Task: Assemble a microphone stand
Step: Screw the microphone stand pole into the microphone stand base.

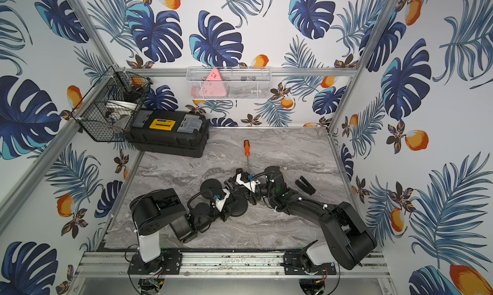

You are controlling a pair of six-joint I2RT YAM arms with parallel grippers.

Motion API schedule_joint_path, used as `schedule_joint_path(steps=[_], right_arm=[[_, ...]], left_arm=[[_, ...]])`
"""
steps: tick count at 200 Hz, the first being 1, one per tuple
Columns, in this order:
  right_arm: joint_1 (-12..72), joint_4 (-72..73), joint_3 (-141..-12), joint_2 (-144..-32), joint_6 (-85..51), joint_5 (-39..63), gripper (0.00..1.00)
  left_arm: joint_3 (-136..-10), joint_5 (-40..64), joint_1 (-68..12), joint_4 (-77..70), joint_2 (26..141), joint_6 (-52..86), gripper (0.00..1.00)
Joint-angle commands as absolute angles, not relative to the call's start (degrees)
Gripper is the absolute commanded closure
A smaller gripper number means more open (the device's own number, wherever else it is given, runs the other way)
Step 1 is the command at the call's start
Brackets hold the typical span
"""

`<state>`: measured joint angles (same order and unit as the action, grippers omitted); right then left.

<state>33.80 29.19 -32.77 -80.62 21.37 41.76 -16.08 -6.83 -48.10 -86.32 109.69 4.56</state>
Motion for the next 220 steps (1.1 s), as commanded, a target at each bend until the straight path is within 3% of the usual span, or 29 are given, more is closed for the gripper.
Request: schedule_joint_path(steps=[1,81,135,169,207,220], right_arm=[[36.65,21.88,-29.93,-79.6,13.97,28.14,1.0],[48.11,26.8,-22.53,-73.09,2.99,1.53,1.0],[54.65,24.1,-23.89,-74.76,-2.41,-11.8,1.0],[57.47,23.03,-25.31,-76.81,-4.5,-16.87,1.0],[57.92,22.4,-24.83,-74.79,-4.09,-16.68,1.0],[57.92,20.99,-25.14,-73.88,-3.2,-15.78,0.64]], left_arm=[[-16.33,-8.09,-47.72,-88.6,109.76,5.19,0.55],[-16.13,-7.4,-47.48,-88.59,108.86,5.13,0.63],[-17.16,-6.33,-47.46,-88.59,109.44,4.88,0.7],[-17.57,-6.33,-47.46,-88.59,109.58,4.79,0.71],[-17.53,-6.15,-47.46,-88.64,110.21,4.62,0.81],[-17.67,-6.33,-47.46,-88.59,110.6,4.57,0.82]])
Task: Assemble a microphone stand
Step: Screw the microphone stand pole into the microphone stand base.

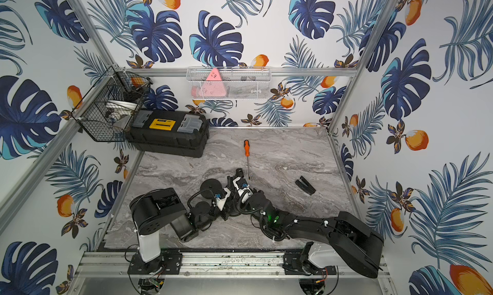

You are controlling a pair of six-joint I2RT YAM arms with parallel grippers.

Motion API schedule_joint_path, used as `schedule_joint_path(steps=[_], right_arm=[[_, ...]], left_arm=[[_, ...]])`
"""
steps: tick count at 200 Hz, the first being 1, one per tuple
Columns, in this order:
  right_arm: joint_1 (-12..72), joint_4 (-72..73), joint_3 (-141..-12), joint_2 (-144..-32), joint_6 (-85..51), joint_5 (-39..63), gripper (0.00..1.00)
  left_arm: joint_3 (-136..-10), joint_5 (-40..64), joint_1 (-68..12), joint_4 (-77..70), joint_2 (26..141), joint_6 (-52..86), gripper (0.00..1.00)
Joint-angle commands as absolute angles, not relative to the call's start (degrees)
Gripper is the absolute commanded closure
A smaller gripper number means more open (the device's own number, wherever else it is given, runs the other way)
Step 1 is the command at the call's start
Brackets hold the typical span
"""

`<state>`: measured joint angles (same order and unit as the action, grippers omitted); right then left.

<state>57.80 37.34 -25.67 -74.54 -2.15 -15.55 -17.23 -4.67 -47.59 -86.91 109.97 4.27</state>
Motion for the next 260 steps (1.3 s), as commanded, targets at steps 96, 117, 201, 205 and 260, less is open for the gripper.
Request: schedule_joint_path(steps=[96,117,201,205,260], right_arm=[[36.66,13.46,-26.47,-62.86,7.65,27.56,0.42],[31.59,10.76,-30.57,-66.27,12.55,38.73,0.43],[29.18,0.53,-44.11,-82.76,32.79,55.61,0.42],[29.18,1.19,-44.25,-82.94,32.66,55.5,0.42],[28.92,-0.14,-48.66,-86.36,35.53,56.24,0.41]], left_arm=[[-20.03,-4.96,-47.46,-88.59,115.36,3.74,0.82],[-20.04,-4.61,-47.48,-88.59,115.86,3.83,0.82],[-19.87,-3.6,-47.48,-88.59,115.31,3.53,0.82],[-19.86,-3.6,-47.46,-88.59,115.31,3.52,0.82],[-19.69,-3.52,-47.46,-88.59,114.96,3.57,0.82]])
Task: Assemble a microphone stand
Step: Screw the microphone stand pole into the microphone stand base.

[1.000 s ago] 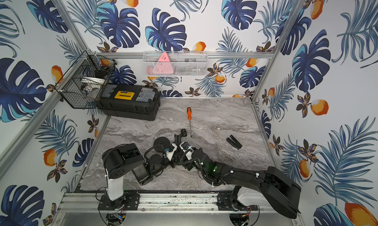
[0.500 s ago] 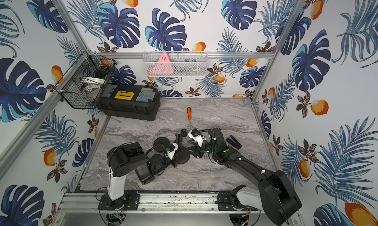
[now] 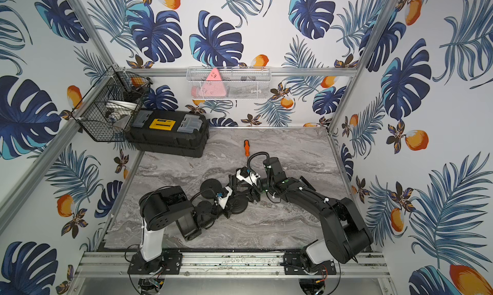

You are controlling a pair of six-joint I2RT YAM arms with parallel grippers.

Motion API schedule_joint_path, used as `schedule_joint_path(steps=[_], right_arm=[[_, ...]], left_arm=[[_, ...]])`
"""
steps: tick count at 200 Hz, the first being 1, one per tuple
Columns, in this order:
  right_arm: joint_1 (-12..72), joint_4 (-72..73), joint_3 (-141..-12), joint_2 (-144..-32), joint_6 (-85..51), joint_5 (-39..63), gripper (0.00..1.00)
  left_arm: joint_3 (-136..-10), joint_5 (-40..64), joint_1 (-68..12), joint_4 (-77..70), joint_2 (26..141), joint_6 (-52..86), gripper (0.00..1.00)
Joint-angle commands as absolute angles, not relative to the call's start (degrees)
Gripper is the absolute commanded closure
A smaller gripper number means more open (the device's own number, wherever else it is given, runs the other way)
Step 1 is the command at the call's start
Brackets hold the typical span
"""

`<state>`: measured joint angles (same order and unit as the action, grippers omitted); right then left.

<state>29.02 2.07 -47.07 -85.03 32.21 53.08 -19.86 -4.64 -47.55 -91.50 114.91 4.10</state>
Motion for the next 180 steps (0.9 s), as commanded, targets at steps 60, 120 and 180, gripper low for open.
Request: schedule_joint_path(steps=[60,120,180], right_arm=[[28.92,-1.54,-51.19,-89.55,37.65,58.93,0.47],[28.92,-4.66,-53.41,-91.4,41.92,60.38,0.68],[28.92,-8.18,-54.32,-92.37,45.0,60.44,0.94]], left_arm=[[-19.62,-3.34,-47.46,-88.59,114.78,3.42,0.81],[-19.69,-3.51,-47.42,-88.59,114.87,3.25,0.81],[-19.01,-4.47,-47.46,-88.64,113.92,3.44,0.75]])
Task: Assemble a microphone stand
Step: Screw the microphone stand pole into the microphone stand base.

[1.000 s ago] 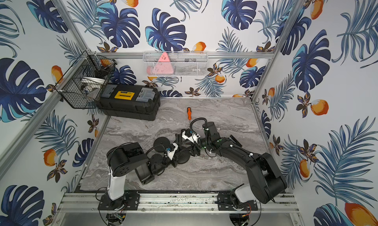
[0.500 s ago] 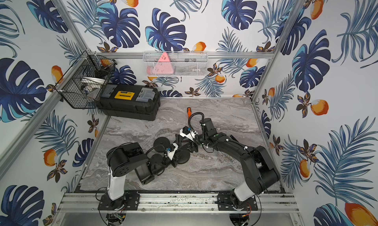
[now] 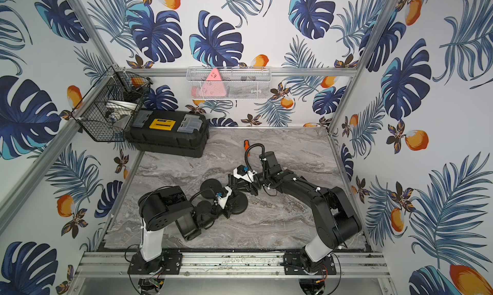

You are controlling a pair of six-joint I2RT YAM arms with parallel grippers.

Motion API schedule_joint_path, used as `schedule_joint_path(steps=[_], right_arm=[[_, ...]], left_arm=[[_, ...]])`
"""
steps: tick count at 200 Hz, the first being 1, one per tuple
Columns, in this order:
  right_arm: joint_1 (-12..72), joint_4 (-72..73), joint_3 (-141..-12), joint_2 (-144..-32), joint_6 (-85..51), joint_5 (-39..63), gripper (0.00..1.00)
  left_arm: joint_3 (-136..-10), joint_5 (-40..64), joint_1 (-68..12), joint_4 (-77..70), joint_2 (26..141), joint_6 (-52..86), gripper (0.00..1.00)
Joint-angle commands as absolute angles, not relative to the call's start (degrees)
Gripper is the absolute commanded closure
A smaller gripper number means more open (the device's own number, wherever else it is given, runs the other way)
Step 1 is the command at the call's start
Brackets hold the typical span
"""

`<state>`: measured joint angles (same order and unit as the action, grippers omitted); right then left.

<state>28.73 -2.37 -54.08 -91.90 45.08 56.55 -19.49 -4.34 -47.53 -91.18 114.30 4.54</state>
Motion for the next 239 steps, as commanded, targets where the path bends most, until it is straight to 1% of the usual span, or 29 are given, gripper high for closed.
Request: schedule_joint_path(steps=[1,10,18,45,72,102,123,153,184,239], right_arm=[[28.92,-8.18,-54.32,-92.37,45.0,60.41,0.94],[29.0,-7.5,-53.75,-92.25,44.47,59.82,0.95],[29.32,-6.57,-52.83,-91.85,43.98,58.23,1.0],[30.04,-1.1,-48.84,-89.99,40.21,54.85,1.0],[30.8,3.01,-45.68,-88.31,35.82,51.15,1.0],[31.35,11.23,-40.65,-86.4,27.24,45.76,1.0],[31.85,17.15,-36.63,-84.46,21.23,41.13,1.0],[34.1,19.04,-33.79,-82.0,15.38,33.07,1.0],[38.1,21.52,-30.82,-79.53,9.35,21.67,1.0],[47.4,20.19,-28.22,-76.9,1.63,0.08,1.0]], left_arm=[[-19.04,-4.52,-47.46,-88.62,113.91,3.43,0.75],[-18.75,-4.89,-47.46,-88.59,113.59,3.53,0.73],[-18.54,-5.29,-47.46,-88.59,113.35,3.59,0.7],[-17.76,-6.26,-47.46,-88.59,112.03,3.86,0.6],[-17.06,-7.09,-47.46,-88.59,110.94,4.14,0.56],[-16.59,-7.6,-47.44,-88.6,110.06,4.52,0.55],[-16.22,-8.06,-47.37,-88.59,109.44,4.71,0.57],[-16.25,-7.73,-47.37,-88.59,109.0,4.92,0.61],[-16.35,-7.91,-47.29,-88.59,108.81,5.11,0.61],[-16.58,-7.73,-47.29,-88.59,108.9,5.53,0.62]])
